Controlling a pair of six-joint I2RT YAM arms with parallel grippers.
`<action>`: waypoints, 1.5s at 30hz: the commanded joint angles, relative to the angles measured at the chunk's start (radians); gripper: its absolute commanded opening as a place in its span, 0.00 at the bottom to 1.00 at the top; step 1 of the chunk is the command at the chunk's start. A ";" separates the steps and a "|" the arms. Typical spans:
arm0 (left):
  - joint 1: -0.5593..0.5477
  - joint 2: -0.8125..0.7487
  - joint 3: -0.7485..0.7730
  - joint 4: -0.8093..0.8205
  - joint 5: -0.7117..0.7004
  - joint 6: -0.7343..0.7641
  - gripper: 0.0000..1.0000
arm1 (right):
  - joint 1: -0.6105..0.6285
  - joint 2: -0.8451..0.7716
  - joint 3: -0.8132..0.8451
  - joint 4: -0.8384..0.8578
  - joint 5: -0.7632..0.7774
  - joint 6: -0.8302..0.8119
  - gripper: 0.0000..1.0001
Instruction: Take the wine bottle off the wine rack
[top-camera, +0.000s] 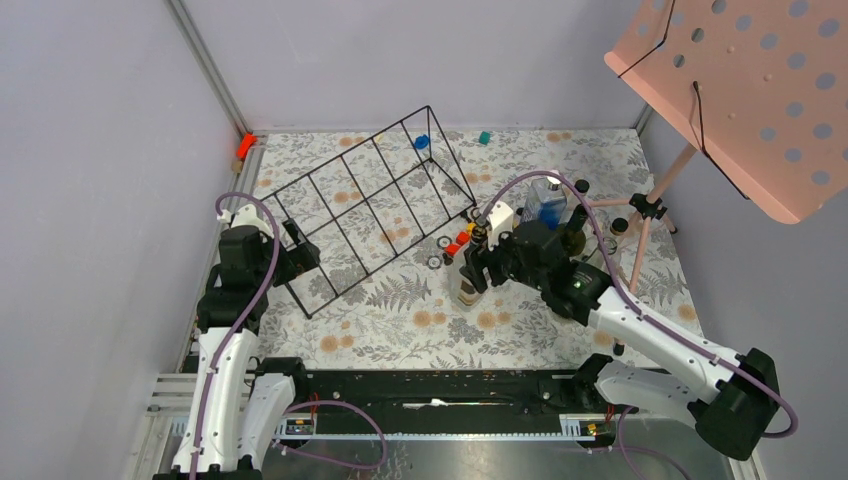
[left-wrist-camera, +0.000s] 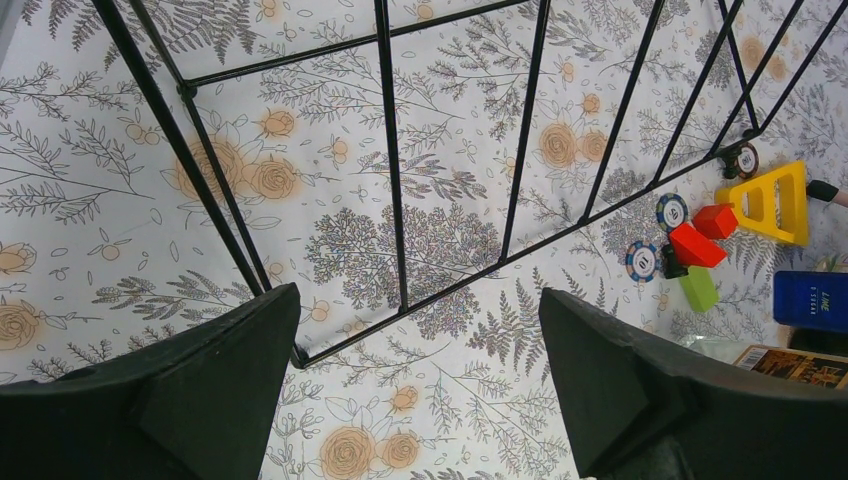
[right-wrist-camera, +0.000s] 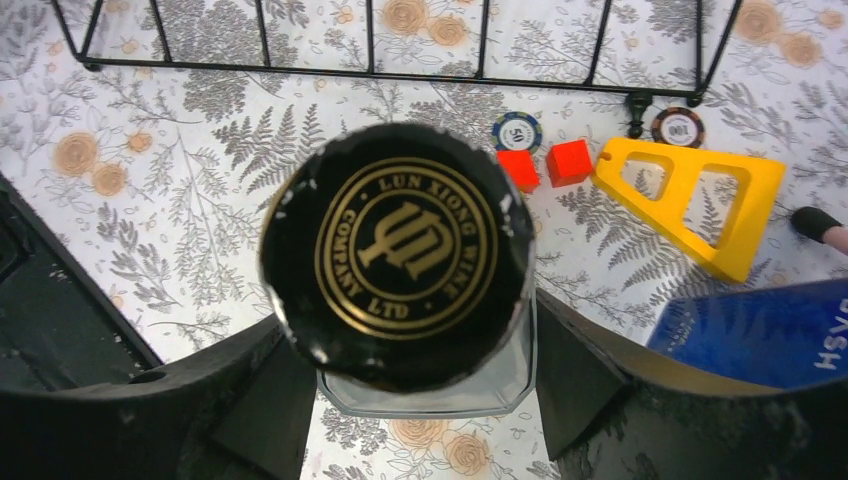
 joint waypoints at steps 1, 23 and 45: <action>0.000 0.000 0.011 0.042 -0.002 -0.005 0.99 | 0.014 -0.084 0.004 0.141 0.111 -0.033 0.00; 0.001 0.004 0.010 0.043 0.008 -0.003 0.99 | 0.009 -0.027 -0.028 -0.010 0.740 0.059 0.04; 0.001 0.009 0.010 0.048 0.023 -0.002 0.99 | 0.006 -0.095 -0.025 -0.041 0.729 0.084 0.70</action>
